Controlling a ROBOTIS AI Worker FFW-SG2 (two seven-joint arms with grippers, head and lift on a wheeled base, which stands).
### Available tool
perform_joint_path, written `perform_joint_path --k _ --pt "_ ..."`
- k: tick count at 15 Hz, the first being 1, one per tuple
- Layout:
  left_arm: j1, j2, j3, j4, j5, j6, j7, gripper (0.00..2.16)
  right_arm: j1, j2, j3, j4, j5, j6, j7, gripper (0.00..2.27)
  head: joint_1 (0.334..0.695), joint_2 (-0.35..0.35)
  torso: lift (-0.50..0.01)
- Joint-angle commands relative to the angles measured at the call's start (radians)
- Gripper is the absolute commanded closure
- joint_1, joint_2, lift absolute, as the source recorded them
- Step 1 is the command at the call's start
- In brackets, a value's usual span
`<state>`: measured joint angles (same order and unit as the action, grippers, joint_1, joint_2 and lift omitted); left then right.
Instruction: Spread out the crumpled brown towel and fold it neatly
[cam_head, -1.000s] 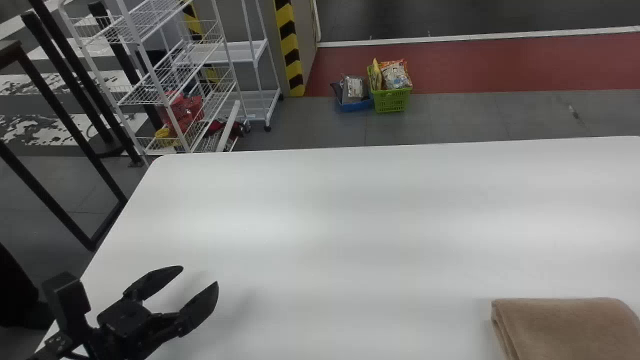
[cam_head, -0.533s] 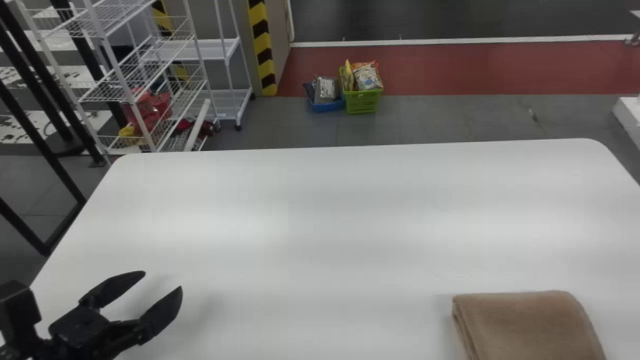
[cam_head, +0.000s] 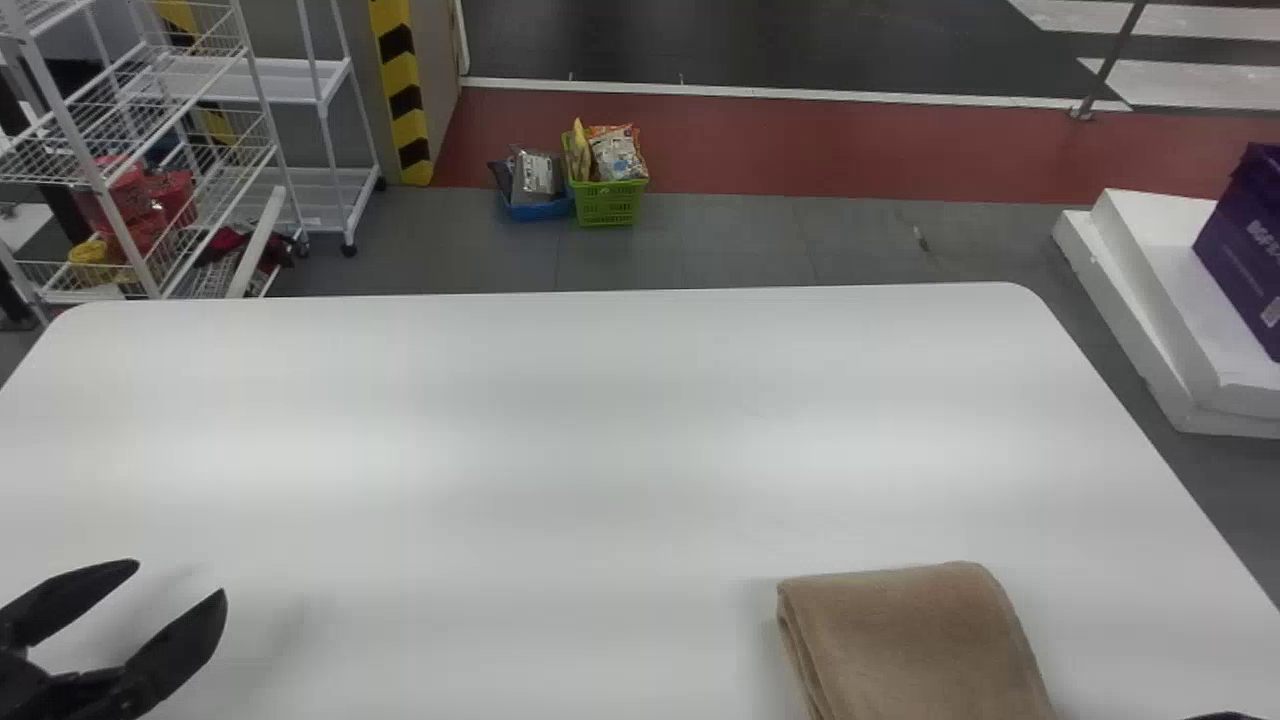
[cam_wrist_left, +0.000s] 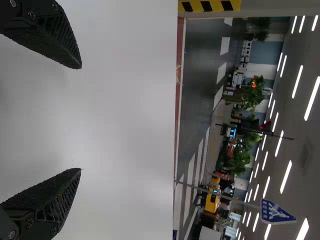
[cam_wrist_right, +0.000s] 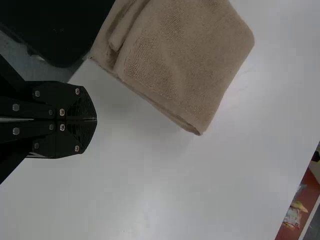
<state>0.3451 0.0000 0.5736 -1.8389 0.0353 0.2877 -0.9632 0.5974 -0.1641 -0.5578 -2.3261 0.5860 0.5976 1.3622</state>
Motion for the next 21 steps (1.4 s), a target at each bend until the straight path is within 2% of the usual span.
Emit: perform_joint_path --k 1,10,14,17,19,21 --pt "0.0 -0.003 0.0 0.003 0.0 -0.003 0.001 0.08 -0.004 0.003 0.041 0.03 0.037 -0.028 0.005 1.42 0.695 -0.065 -0.128" --pt "0.0 -0.003 0.0 0.004 -0.003 -0.015 0.001 0.08 0.015 0.008 0.179 0.039 0.078 -0.031 0.005 1.42 0.695 0.025 -0.128" --pt "0.0 -0.003 0.0 0.004 -0.005 -0.012 0.001 0.08 0.036 0.021 0.271 0.004 0.08 -0.028 0.005 1.42 0.695 0.076 -0.128" --pt "0.0 -0.003 0.002 0.003 -0.005 -0.012 0.0 0.08 0.01 0.038 0.374 0.002 0.115 -0.022 0.005 1.42 0.695 0.135 -0.128" --pt "0.0 -0.003 0.003 0.003 -0.005 -0.012 -0.003 0.08 -0.027 0.049 0.446 0.019 0.133 -0.015 0.005 1.42 0.695 0.199 -0.128" --pt "0.002 -0.003 0.008 0.001 0.0 -0.012 -0.006 0.08 -0.073 0.07 0.512 0.054 0.144 -0.015 0.005 1.42 0.695 0.243 -0.128"
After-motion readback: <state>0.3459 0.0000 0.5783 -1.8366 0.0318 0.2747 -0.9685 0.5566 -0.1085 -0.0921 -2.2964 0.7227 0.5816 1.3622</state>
